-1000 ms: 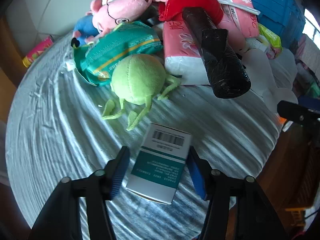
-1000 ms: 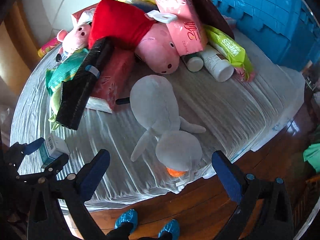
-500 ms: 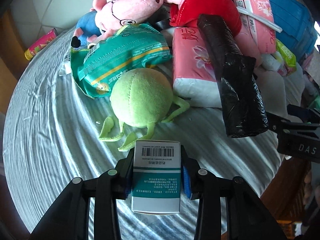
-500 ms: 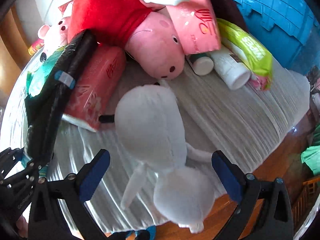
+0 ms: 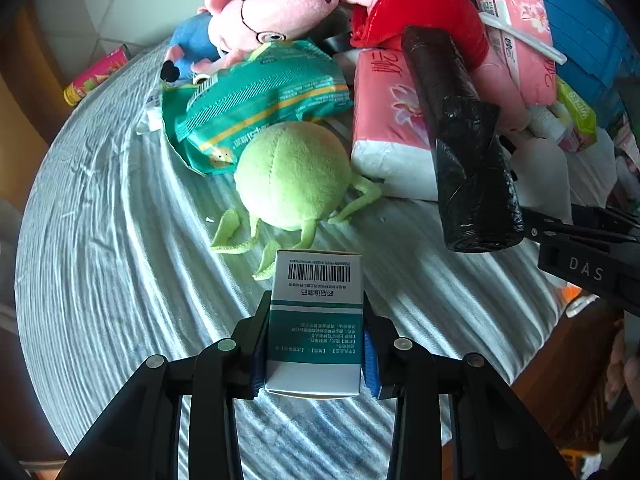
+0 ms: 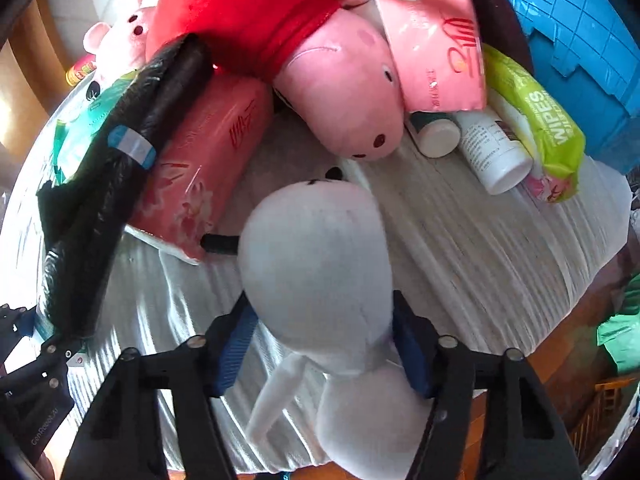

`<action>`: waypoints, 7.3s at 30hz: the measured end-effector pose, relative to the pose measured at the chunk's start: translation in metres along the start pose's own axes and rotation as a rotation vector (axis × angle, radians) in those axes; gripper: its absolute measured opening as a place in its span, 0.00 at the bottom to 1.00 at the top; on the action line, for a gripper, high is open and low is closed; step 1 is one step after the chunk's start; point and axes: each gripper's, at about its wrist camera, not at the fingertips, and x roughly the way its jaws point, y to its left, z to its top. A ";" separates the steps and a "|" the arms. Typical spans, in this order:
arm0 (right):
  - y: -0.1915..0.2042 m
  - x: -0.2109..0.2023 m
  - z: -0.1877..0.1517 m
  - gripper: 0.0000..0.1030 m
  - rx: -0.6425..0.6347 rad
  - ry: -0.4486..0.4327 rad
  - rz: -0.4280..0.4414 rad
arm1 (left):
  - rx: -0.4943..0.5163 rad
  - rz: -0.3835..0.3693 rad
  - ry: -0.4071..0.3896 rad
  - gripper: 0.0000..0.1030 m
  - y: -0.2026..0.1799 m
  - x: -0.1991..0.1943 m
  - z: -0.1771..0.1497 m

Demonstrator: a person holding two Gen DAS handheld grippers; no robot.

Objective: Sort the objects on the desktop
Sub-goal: 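Grasp the white plush bunny with the right tool while the left lifts the box, then carry the medicine box and white bunny over the blue crate with both tools, then open both tools to drop the box and bunny into the crate, then move both tools back over the table heap, then grasp the black taped cylinder with the left tool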

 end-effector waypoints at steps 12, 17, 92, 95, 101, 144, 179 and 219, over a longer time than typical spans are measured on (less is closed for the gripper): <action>0.019 -0.067 0.007 0.56 -0.002 -0.106 0.043 | -0.019 0.032 -0.152 0.35 0.014 -0.071 0.013; 0.039 -0.106 0.024 0.56 -0.037 -0.187 0.061 | -0.038 0.048 -0.227 0.35 0.024 -0.107 0.023; -0.536 -0.292 0.284 0.56 -0.088 -0.732 0.013 | -0.052 -0.044 -0.722 0.36 -0.518 -0.221 0.438; -0.581 -0.279 0.291 0.56 -0.075 -0.688 0.010 | -0.022 -0.052 -0.643 0.36 -0.561 -0.201 0.453; -0.629 -0.217 0.302 0.55 -0.080 -0.505 0.015 | 0.001 -0.028 -0.446 0.36 -0.607 -0.141 0.459; -0.523 -0.249 0.274 1.00 -0.291 -0.720 0.387 | -0.390 0.344 -0.550 0.80 -0.431 -0.193 0.328; -0.192 -0.022 0.122 1.00 -0.265 -0.003 0.272 | -0.469 0.326 -0.047 0.80 -0.119 -0.038 0.102; -0.214 0.038 0.126 0.50 -0.005 0.026 0.068 | -0.264 0.148 -0.018 0.39 -0.089 0.016 0.132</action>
